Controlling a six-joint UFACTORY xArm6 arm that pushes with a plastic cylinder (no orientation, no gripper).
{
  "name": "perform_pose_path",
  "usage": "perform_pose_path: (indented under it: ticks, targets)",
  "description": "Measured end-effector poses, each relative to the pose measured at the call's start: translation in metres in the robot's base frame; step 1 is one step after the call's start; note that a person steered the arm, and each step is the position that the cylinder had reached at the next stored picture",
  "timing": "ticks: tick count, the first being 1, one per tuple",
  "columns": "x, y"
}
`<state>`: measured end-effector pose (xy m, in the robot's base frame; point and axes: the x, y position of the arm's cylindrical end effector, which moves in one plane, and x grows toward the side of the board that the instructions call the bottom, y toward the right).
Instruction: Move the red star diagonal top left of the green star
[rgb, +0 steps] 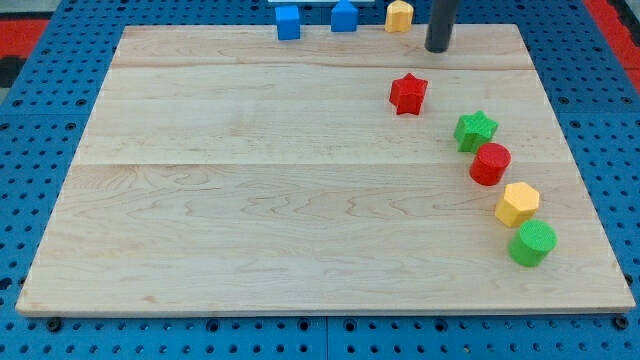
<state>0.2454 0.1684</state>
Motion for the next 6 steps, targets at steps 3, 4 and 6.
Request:
perform_pose_path:
  ticks: [3,4,6]
  targets:
    - [0.106,-0.009]
    - [0.093,-0.064]
    - [0.115,-0.103]
